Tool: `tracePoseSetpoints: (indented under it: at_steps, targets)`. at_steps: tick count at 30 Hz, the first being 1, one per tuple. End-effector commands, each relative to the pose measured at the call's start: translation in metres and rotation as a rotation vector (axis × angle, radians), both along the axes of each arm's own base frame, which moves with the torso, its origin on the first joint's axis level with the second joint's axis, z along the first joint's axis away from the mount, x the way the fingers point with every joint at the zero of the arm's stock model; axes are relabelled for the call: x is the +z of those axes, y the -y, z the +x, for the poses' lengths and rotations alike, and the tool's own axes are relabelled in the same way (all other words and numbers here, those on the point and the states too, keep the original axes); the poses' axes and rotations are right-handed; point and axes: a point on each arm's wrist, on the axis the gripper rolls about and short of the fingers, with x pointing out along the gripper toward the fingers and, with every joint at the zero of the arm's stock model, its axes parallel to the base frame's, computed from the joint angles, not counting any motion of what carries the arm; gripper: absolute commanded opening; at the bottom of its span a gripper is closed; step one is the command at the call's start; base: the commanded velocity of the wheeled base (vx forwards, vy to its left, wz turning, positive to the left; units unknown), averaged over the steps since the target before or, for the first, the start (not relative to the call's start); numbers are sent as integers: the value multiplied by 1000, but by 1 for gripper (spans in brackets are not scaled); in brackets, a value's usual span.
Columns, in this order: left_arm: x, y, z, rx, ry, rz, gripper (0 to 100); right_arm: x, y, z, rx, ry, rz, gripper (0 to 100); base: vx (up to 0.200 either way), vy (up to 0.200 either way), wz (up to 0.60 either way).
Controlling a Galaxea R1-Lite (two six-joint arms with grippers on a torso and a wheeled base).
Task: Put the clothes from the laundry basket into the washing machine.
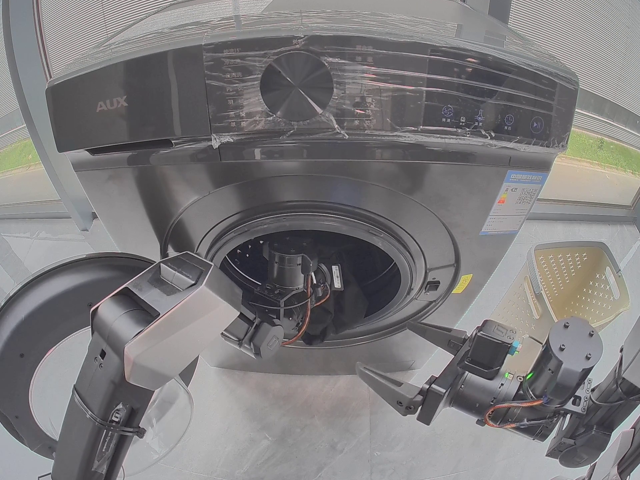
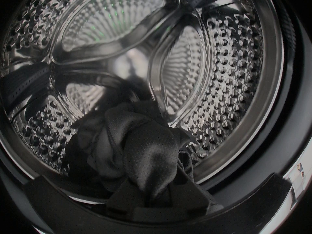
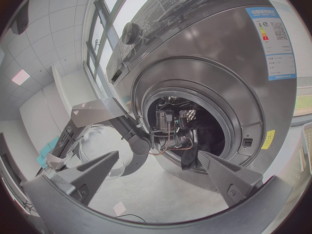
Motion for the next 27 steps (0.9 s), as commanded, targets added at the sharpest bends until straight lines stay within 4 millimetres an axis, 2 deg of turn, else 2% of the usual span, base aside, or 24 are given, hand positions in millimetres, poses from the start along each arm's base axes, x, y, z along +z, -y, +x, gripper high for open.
tracePoseSetpoints:
  at_steps: [1, 3, 4, 10, 12, 18, 23, 27]
  targets:
    - [-2, -2, 6, 12, 22, -5, 0, 1, -1, -1, 6, 5, 4, 100, 0, 0, 0]
    - [-3, -1, 6, 9, 24, -4, 0, 2, -1, -1, 4, 6, 8, 100, 0, 0, 0]
    - [-3, -1, 6, 10, 25, -5, 100, 2, -1, -1, 6, 6, 5, 100, 0, 0, 0]
    - [-7, -3, 2, 9, 1, 4, 100, 2, -1, -1, 5, 5, 6, 100, 0, 0, 0]
    - [-20, -7, -7, -4, -49, 39, 100, 1, -1, -1, 6, 4, 3, 100, 0, 0, 0]
    - [-31, -9, -36, -87, -144, 85, 100, 1, -1, -2, 10, 2, 3, 100, 0, 0, 0]
    - [-37, -9, -36, -90, -154, 93, 100, 1, -1, -2, 10, 2, 3, 100, 0, 0, 0]
    - [-50, -8, -34, -91, -170, 105, 100, 1, -1, -2, 12, 2, 3, 100, 0, 0, 0]
